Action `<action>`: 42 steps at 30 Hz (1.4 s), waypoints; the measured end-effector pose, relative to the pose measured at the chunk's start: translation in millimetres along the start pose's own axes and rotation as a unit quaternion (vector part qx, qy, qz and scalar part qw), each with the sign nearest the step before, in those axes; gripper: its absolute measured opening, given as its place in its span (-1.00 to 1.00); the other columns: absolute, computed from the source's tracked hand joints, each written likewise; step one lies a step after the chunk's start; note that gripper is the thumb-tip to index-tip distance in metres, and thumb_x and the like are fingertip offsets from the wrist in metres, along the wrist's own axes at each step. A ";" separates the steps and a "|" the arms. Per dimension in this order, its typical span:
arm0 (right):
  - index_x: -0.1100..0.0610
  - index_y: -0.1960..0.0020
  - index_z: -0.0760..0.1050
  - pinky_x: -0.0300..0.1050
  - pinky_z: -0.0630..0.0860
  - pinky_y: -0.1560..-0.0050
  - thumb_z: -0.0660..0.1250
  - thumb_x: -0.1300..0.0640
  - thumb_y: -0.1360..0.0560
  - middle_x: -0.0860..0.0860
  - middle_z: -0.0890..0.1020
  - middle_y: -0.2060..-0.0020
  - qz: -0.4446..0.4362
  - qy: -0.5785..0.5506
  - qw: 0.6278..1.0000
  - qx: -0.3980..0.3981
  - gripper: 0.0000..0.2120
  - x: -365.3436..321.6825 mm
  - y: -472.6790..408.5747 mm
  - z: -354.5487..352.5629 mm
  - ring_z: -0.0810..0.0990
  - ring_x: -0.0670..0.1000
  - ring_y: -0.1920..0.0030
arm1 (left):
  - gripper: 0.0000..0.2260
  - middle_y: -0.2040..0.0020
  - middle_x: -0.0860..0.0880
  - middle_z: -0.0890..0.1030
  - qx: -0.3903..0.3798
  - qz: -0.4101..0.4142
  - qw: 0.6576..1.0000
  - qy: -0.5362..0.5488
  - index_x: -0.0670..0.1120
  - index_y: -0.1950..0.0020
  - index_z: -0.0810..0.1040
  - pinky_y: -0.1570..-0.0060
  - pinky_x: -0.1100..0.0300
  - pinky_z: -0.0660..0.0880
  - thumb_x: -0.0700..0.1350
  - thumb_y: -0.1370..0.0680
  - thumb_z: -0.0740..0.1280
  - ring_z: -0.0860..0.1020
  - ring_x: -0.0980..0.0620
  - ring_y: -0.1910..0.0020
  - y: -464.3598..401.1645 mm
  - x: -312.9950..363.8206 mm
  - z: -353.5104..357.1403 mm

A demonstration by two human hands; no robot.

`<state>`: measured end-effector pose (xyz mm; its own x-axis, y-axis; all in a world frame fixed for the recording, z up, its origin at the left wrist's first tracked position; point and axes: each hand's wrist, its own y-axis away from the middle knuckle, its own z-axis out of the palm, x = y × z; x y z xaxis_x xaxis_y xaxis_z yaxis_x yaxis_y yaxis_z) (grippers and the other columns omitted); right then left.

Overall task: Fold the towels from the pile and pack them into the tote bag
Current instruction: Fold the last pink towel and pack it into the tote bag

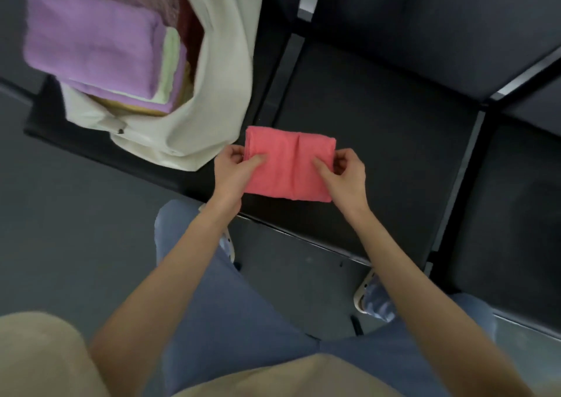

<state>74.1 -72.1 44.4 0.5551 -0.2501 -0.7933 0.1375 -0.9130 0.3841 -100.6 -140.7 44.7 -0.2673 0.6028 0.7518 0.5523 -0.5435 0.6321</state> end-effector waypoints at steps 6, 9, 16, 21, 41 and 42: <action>0.15 0.03 0.44 -0.42 0.42 0.22 0.46 0.09 -0.44 -0.09 0.52 0.18 -0.019 0.027 0.998 -0.050 -0.76 -130.9 28.3 44.2 0.48 -0.18 0.21 | -0.73 0.17 0.02 0.51 0.030 -0.001 0.999 0.030 -0.18 -0.04 0.45 0.34 0.40 0.42 -0.18 -0.44 0.47 0.49 0.13 0.24 20.1 79.8 -101.4; 0.15 0.04 0.44 -0.42 0.42 0.22 0.46 0.10 -0.44 -0.08 0.52 0.18 -0.018 0.028 0.997 -0.063 -0.76 -193.2 46.4 69.3 0.47 -0.19 0.22 | -0.70 0.12 0.00 0.53 0.041 0.002 0.999 0.025 -0.22 -0.08 0.49 0.19 0.31 0.45 -0.18 -0.43 0.48 0.50 0.11 0.18 24.7 118.3 -158.2; 0.11 -0.08 0.35 -0.17 0.53 0.07 0.44 0.12 -0.45 0.00 0.57 0.06 0.017 -0.020 0.996 -0.087 -0.69 -275.7 66.6 125.9 0.55 -0.06 0.09 | -0.78 0.22 0.01 0.49 0.048 0.025 0.999 0.007 -0.16 0.02 0.45 0.38 0.47 0.35 -0.24 -0.45 0.46 0.45 0.15 0.26 11.2 177.4 -253.2; 0.06 -0.14 0.26 -0.09 0.55 0.09 0.37 0.16 -0.50 -0.02 0.56 0.09 0.039 -0.030 0.993 -0.108 -0.66 -301.4 55.3 145.0 0.57 -0.04 0.09 | -0.74 0.12 -0.06 0.54 0.050 0.045 0.998 -0.015 -0.18 -0.06 0.45 0.34 0.48 0.38 -0.26 -0.45 0.45 0.48 0.13 0.22 -3.0 200.1 -267.7; 0.16 -0.27 0.35 -0.28 0.49 0.19 0.31 0.33 -0.44 -0.17 0.51 0.15 0.011 -0.106 0.994 -0.032 -0.58 -333.5 -93.6 143.6 0.50 -0.25 0.21 | -0.61 0.09 0.17 0.63 0.036 0.174 0.983 -0.039 -0.14 -0.20 0.40 0.04 0.26 0.54 -0.34 -0.43 0.41 0.60 0.19 0.04 -127.7 277.1 -216.3; 0.16 -0.27 0.34 -0.26 0.49 0.18 0.31 0.32 -0.44 -0.16 0.50 0.16 0.002 -0.100 0.995 -0.020 -0.58 -333.0 -99.2 151.2 0.50 -0.23 0.20 | -0.62 0.08 0.19 0.62 0.031 0.177 0.983 -0.043 -0.14 -0.20 0.40 0.01 0.24 0.55 -0.34 -0.44 0.42 0.60 0.18 0.02 -139.0 275.2 -217.9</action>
<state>-248.5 53.1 199.1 0.3811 -0.3167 -0.8686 0.1699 -0.8995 0.4025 -423.0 -26.5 204.6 0.0170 0.4304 0.9025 0.6471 -0.6928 0.3182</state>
